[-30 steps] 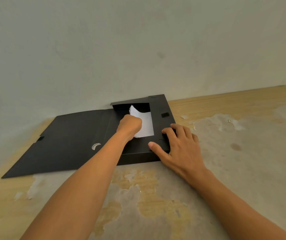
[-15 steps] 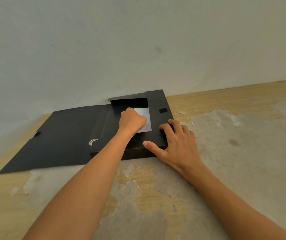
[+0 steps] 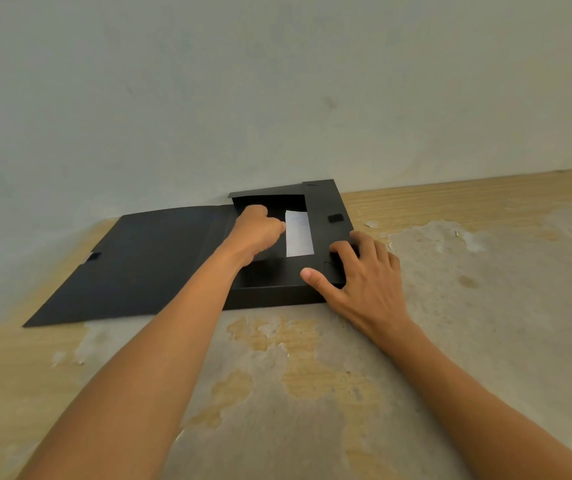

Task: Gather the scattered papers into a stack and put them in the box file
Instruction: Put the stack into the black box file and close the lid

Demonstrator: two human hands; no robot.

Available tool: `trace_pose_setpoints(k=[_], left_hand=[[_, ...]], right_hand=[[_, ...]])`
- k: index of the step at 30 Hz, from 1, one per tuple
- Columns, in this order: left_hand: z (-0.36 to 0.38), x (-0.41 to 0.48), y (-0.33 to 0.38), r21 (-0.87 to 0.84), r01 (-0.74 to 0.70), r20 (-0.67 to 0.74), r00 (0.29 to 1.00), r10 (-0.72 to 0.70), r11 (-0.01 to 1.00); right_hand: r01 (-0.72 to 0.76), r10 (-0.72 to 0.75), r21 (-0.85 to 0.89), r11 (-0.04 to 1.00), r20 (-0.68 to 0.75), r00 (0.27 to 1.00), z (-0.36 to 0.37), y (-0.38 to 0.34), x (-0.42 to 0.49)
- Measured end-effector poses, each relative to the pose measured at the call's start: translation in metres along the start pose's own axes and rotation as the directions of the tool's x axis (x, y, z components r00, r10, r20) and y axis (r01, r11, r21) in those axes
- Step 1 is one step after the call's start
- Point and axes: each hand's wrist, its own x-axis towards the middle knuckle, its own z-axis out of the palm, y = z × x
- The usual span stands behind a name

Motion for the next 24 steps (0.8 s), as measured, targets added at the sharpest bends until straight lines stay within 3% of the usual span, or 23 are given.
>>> trace_pose_setpoints(k=[2, 5, 11, 14, 17, 24], left_hand=[[-0.016, -0.017, -0.009, -0.042, -0.083, -0.115, 0.99, 0.078, 0.996], [-0.047, -0.045, -0.041, -0.049, -0.058, -0.259, 0.965, 0.043, 0.997], [-0.12, -0.086, -0.132, 0.21, 0.276, -0.475, 0.868, -0.149, 0.938], [-0.154, -0.095, -0.174, 0.277, 0.429, -0.491, 0.832, -0.258, 0.86], [-0.175, -0.1, -0.203, 0.227, 0.511, -0.536, 0.776, -0.332, 0.829], [-0.188, -0.095, -0.21, 0.278, 0.437, -0.541, 0.807, -0.237, 0.855]], right_hand=[[0.028, -0.03, -0.048, 0.998, -0.037, 0.999, -0.002, -0.003, -0.002], [0.084, -0.091, -0.107, 0.991, -0.061, 0.994, -0.006, -0.006, -0.004], [0.202, -0.187, -0.247, 0.948, 0.085, 0.979, -0.003, -0.017, -0.01], [0.157, -0.15, -0.216, 0.964, 0.049, 0.988, -0.001, -0.026, -0.01], [0.136, -0.138, -0.158, 0.978, -0.003, 0.99, 0.004, -0.036, -0.009], [0.121, -0.126, -0.118, 0.986, -0.043, 0.991, 0.01, -0.04, -0.012]])
